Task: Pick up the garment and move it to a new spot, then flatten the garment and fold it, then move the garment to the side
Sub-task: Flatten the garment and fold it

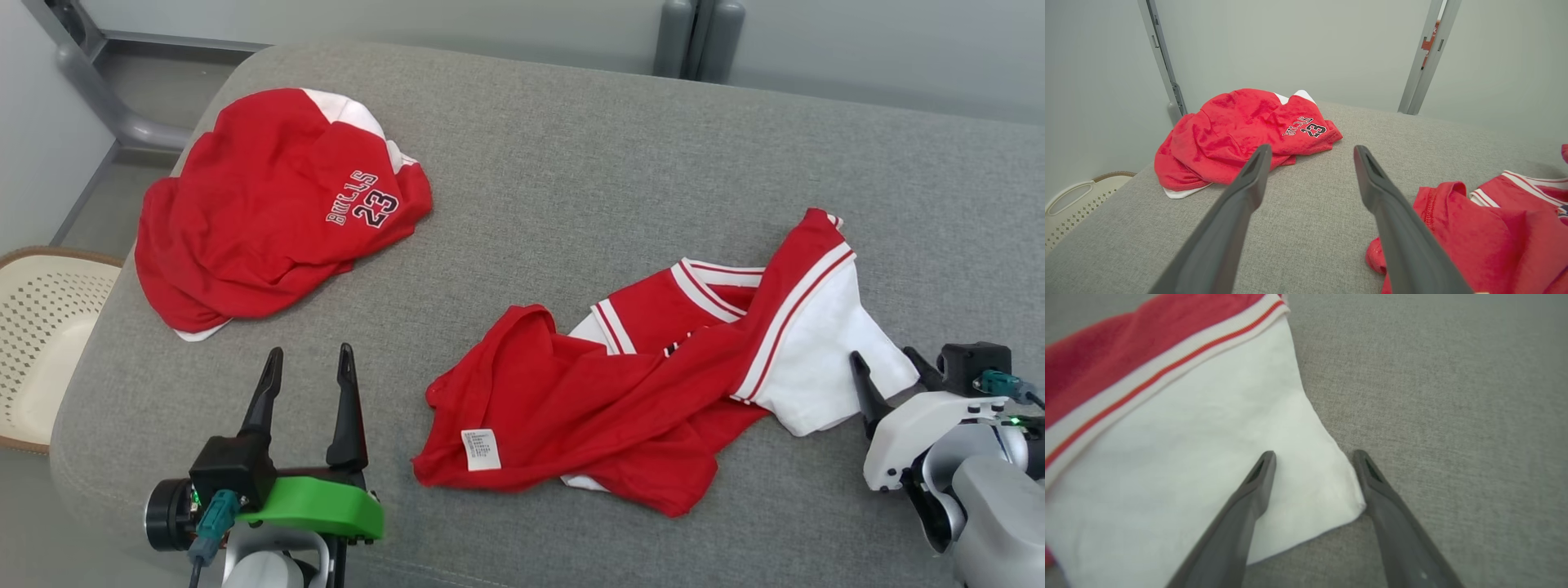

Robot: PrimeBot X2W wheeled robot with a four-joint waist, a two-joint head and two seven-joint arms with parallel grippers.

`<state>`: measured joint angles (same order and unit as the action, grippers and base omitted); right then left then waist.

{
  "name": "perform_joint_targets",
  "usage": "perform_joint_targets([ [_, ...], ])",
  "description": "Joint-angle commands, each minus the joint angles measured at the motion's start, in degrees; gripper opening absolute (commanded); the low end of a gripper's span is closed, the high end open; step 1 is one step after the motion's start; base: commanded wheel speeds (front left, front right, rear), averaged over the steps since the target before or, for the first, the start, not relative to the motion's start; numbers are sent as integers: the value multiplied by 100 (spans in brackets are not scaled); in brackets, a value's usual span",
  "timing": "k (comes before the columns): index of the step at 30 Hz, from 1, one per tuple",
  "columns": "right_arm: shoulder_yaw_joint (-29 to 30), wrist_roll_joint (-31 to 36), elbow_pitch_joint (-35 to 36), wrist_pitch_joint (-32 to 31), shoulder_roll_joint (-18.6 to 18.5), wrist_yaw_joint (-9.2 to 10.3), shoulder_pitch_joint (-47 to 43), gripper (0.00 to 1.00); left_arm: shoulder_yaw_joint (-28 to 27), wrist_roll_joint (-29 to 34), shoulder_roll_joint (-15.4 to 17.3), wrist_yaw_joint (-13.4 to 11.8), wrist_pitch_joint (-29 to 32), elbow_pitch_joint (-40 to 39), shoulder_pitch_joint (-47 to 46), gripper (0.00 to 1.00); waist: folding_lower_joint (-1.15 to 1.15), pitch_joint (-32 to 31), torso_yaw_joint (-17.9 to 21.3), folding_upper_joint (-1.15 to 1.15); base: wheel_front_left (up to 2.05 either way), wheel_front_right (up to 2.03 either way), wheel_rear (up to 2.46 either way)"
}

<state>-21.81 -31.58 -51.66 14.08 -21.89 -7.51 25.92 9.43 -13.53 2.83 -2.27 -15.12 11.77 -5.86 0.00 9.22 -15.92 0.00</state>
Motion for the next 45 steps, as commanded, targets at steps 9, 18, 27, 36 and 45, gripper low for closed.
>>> perform_joint_targets([
  [9, -122, -151, 429, 76, -122, 6, -39, 0, -73, 67, 12, 16, -4, 25, 106, 100, 0, -142, 361, 0, 0, 0, 0],
  [18, 480, -396, 1781, 103, -479, 7, -1129, 0, -173, 140, 13, 58, -4, 43, 215, 100, 0, -322, 750, 0, 0, 0, 0],
  [27, 1797, -328, 3254, -551, -192, 6, -2767, 0, -227, 179, 13, 116, -4, 8, 190, 100, 0, -226, 1050, 0, 0, 0, 0],
  [36, 2623, 132, 4305, -1400, 472, 6, -3576, 100, -249, 188, 13, 150, -4, 55, 46, 100, 0, -126, 1172, 0, 0, 0, 0],
  [45, 2744, 867, 4815, -1107, 700, 6, -3297, 100, -234, 228, 13, 153, -4, 65, 24, 100, 0, -165, 1089, 0, 0, 0, 0],
])
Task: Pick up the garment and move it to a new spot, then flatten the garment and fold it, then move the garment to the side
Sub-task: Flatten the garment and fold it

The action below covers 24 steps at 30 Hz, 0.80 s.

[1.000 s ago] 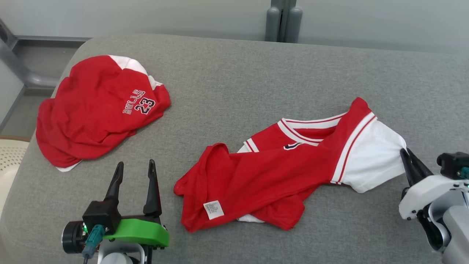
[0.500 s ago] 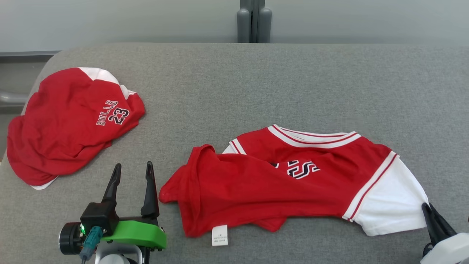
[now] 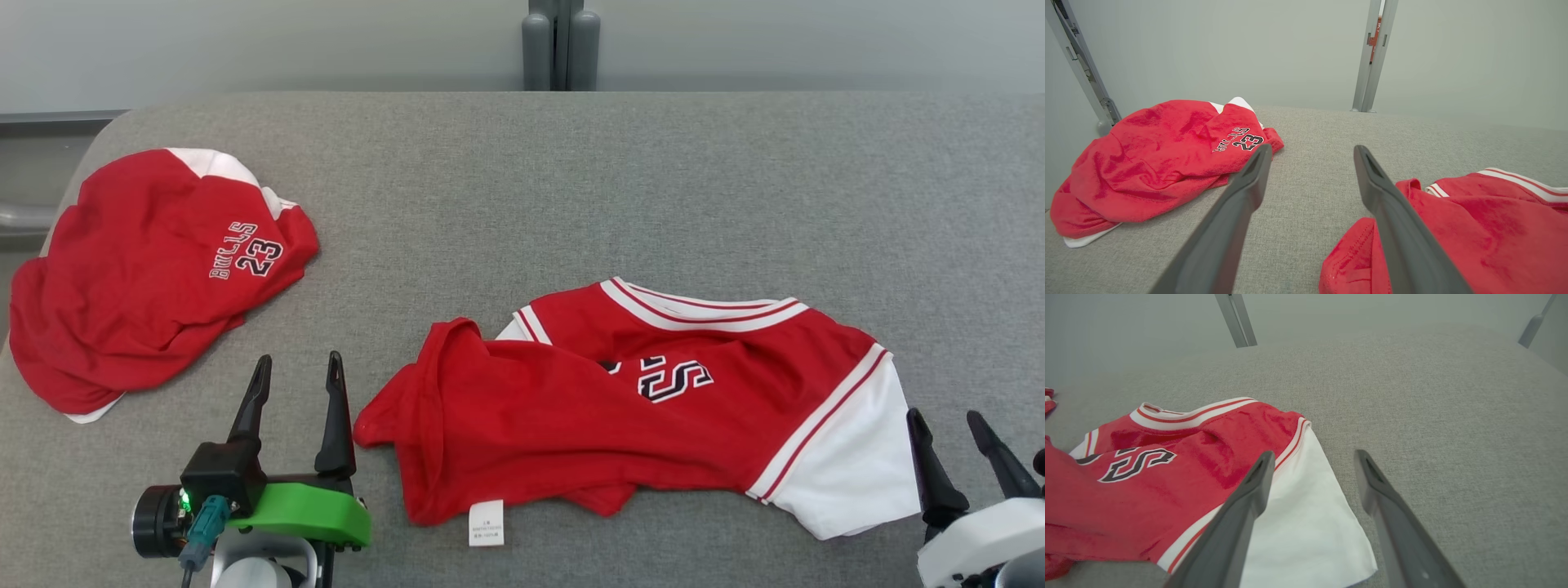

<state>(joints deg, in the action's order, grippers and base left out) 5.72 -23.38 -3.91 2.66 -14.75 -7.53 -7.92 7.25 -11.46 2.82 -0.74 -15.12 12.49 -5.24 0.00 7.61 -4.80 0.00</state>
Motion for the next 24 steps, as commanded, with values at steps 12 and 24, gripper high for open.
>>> perform_joint_targets([
  [12, -1370, 412, -184, -248, -467, 8, 1623, 100, 57, -57, 15, -51, -4, -36, -155, 100, 0, 123, -287, 0, 0, 0, 0],
  [24, -3228, 152, -1893, -614, -645, 8, 3805, 100, 404, -284, 15, -158, -4, -40, -332, 100, 0, 414, -917, 0, 0, 0, 0],
])
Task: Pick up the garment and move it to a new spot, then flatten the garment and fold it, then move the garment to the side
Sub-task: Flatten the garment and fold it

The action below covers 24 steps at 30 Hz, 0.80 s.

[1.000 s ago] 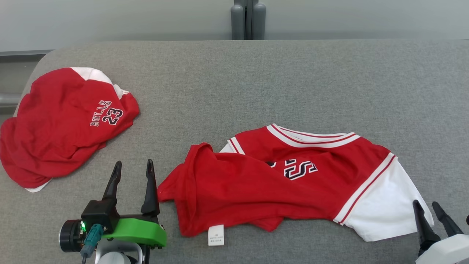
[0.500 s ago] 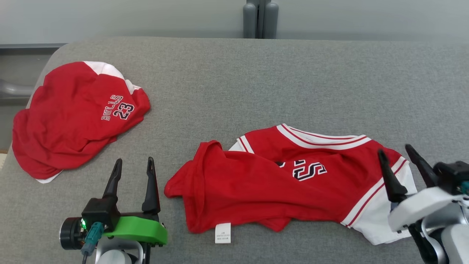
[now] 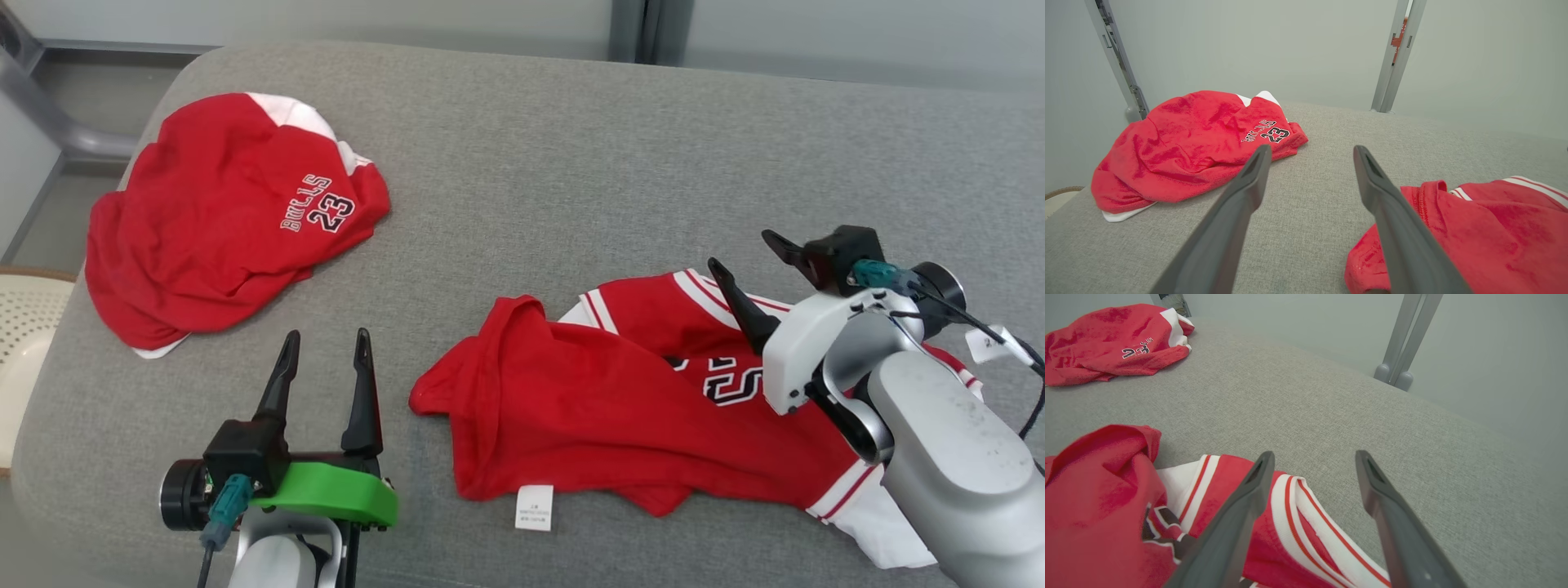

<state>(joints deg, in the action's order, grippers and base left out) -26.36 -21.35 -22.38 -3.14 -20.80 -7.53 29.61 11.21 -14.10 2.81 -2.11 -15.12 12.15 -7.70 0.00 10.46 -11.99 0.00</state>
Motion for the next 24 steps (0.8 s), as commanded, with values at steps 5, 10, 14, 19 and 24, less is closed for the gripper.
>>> perform_joint_targets([
  [5, -647, -250, -898, -212, -108, 8, 622, 100, 156, -143, 16, -84, -3, -12, -143, 100, 0, 227, -481, 0, 0, 0, 0],
  [10, -1380, -633, -1888, -538, -143, 8, 1009, 100, 296, -234, 15, -154, -4, -25, -167, 100, 0, 273, -674, 0, 0, 0, 0],
  [14, -1713, -1064, -2249, -705, -54, 7, 1086, 35, 314, -216, 15, -200, -4, -36, -153, 100, 0, 275, -685, 0, 0, 0, 0],
  [19, -1824, -1393, -2496, -383, -182, 12, 1396, 0, 352, -222, 15, -206, -4, -35, -191, 100, 0, 281, -629, 0, 0, 0, 0],
  [24, -1528, -1448, -2856, 428, -265, 10, 1834, 0, 350, -189, 16, -201, -3, -15, -211, 100, 0, 245, -570, 0, 0, 0, 0],
])
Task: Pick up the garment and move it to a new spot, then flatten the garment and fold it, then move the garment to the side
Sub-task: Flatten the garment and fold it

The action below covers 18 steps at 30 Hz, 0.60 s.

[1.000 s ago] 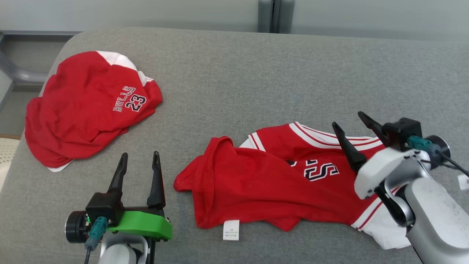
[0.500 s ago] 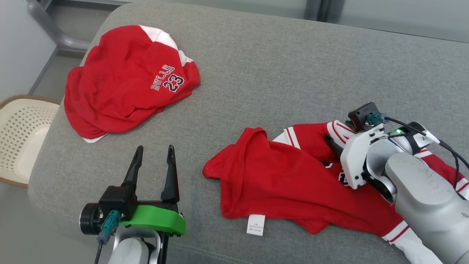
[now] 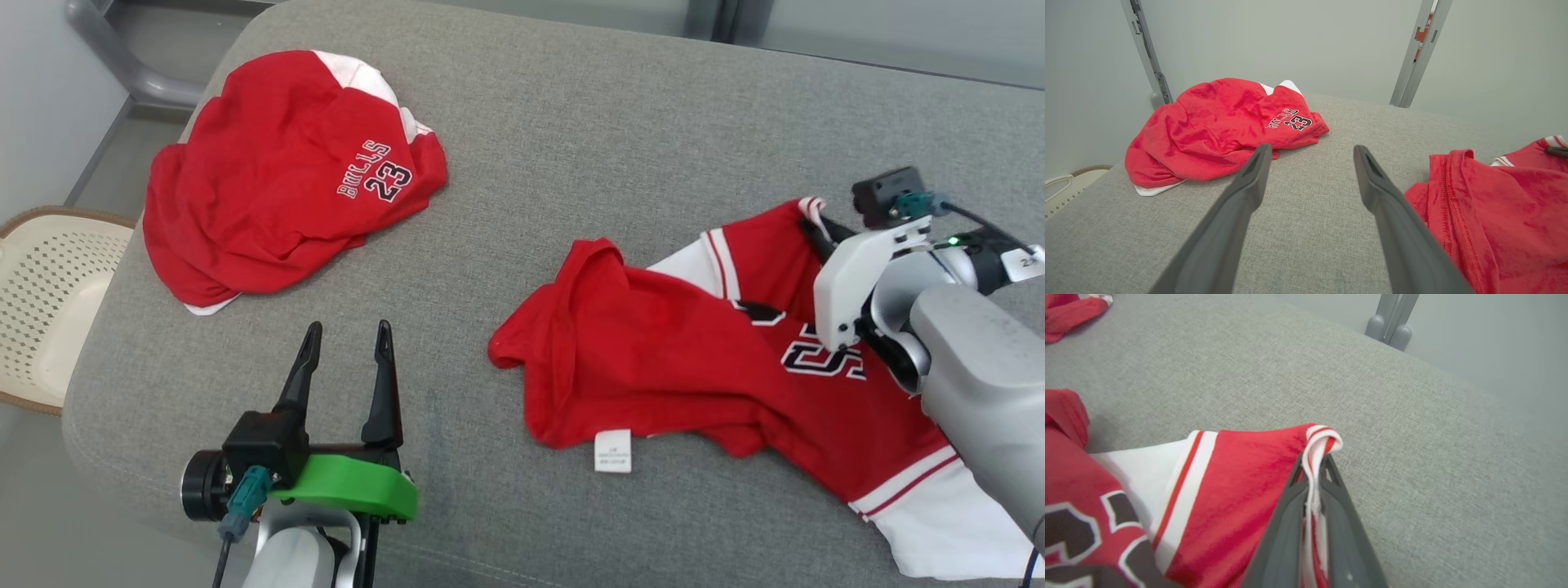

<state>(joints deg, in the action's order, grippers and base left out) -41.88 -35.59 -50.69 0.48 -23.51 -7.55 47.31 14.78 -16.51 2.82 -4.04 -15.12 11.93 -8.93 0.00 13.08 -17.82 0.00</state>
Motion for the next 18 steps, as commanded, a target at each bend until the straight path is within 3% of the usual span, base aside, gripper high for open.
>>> perform_joint_targets([
  [1, 118, -20, -141, 216, -20, 12, 124, 0, -11, 57, 15, -8, -3, 14, -81, 100, 0, -32, 20, 0, 0, 0, 0],
  [7, 610, 170, -911, 1011, -31, 12, 422, 0, 0, 70, 14, 9, -3, 50, -21, 100, 0, -120, 39, 0, 0, 0, 0],
  [9, 614, 204, -1106, 1087, 129, 11, 385, 0, -9, 72, 14, 15, -3, 56, 2, 100, 0, -148, 50, 0, 0, 0, 0],
  [10, 594, 197, -1163, 1099, 175, 10, 362, 73, -14, 76, 14, 24, -3, 58, 13, 100, 0, -160, 60, 0, 0, 0, 0],
  [11, 588, 193, -1201, 1119, 178, 11, 357, 100, -20, 80, 15, 28, -3, 61, 21, 100, 0, -170, 70, 0, 0, 0, 0],
  [18, 732, 285, -1081, 1452, 197, 12, 380, 100, -128, 145, 16, 62, -3, 73, 144, 100, 0, -339, 291, 0, 0, 0, 0],
])
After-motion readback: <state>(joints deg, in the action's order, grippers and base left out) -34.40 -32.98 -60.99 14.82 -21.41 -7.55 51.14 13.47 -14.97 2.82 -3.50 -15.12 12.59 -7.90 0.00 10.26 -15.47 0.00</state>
